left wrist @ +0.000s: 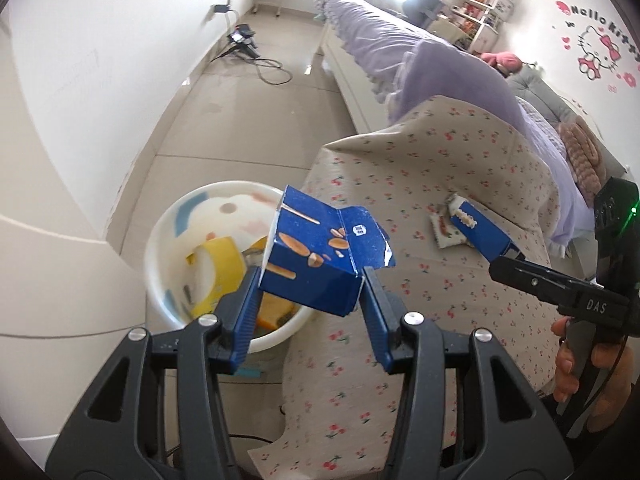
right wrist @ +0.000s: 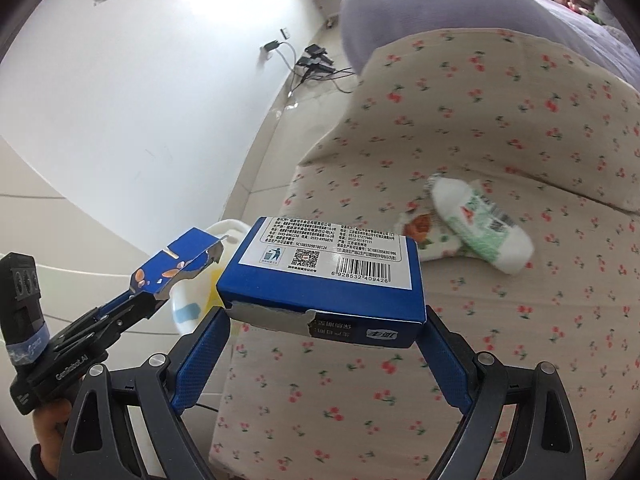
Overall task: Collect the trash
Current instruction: 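Carry both boxes over the white bin and open both grippers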
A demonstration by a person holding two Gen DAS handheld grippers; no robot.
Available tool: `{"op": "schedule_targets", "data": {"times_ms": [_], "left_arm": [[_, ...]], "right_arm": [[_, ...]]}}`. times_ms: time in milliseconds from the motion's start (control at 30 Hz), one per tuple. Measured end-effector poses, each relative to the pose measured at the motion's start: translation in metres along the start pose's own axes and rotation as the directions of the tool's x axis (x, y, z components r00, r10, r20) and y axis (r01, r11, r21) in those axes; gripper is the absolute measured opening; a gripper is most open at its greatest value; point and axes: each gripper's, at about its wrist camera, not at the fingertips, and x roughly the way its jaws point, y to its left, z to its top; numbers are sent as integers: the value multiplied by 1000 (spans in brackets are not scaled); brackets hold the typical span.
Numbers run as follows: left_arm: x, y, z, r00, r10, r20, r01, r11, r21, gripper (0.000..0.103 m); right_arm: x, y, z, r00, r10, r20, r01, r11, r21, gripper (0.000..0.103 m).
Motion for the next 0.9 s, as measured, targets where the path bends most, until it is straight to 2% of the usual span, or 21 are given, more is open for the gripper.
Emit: {"op": "schedule_targets", "data": {"times_ms": [267, 333, 400, 467, 533, 600, 900], "left_arm": [[13, 30, -3, 996, 74, -41, -76, 995, -64, 51], [17, 35, -2, 994, 104, -46, -107, 991, -76, 56], [23, 41, -1, 991, 117, -68, -123, 987, -101, 74], [24, 46, -2, 983, 160, -88, -170, 979, -111, 87], [21, 48, -3, 975, 200, -94, -210, 972, -102, 92], [12, 51, -5, 965, 246, -88, -255, 961, -106, 102], [-11, 70, -13, 958, 278, -75, -287, 945, -159, 102]], "right_arm": [[30, 29, 4, 999, 24, -29, -26, 999, -44, 93], [35, 36, 4, 999, 37, -35, -39, 998, -50, 93], [41, 41, 5, 998, 41, -39, -44, 997, -60, 93], [48, 44, 5, 998, 41, -45, -44, 997, -64, 93], [51, 48, 5, 998, 41, -52, -44, 997, -64, 93], [59, 51, 8, 997, 38, -60, -42, 997, -66, 93], [91, 78, 15, 994, 64, -89, -70, 995, -69, 93]]}}
